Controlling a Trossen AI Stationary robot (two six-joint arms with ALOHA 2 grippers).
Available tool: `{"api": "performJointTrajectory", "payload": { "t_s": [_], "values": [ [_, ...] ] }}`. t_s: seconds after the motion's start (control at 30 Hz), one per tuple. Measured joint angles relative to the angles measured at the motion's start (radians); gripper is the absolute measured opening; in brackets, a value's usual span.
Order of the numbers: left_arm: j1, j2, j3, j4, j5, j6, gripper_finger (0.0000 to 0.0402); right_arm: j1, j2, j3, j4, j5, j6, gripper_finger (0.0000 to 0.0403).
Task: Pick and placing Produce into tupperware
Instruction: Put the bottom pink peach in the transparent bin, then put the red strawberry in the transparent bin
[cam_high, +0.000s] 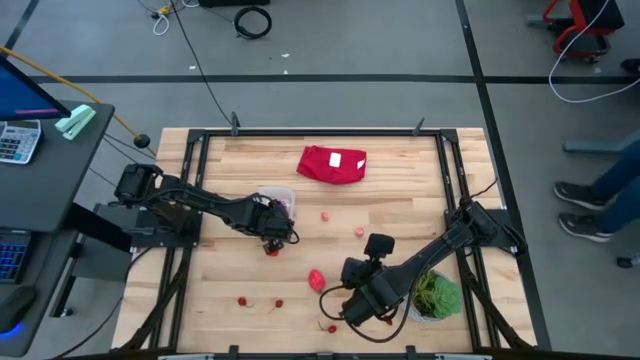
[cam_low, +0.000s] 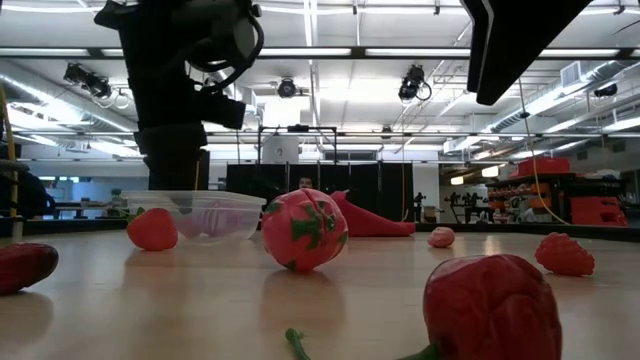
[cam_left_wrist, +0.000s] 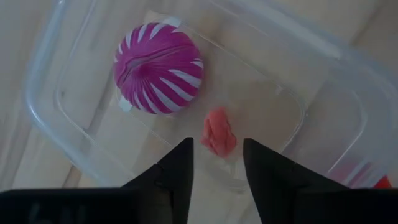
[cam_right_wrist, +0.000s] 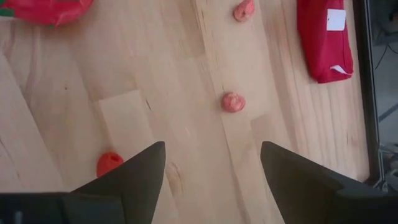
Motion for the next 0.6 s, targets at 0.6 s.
{"api": "performJointTrajectory", "payload": {
  "t_s": [0.6],
  "values": [
    [-0.015, -0.001, 0.283, -0.310, 0.059, -0.110, 0.0176, -0.003, 0.000, 0.000, 0.003, 0.006, -0.001, 0.0274]
  ]
}}
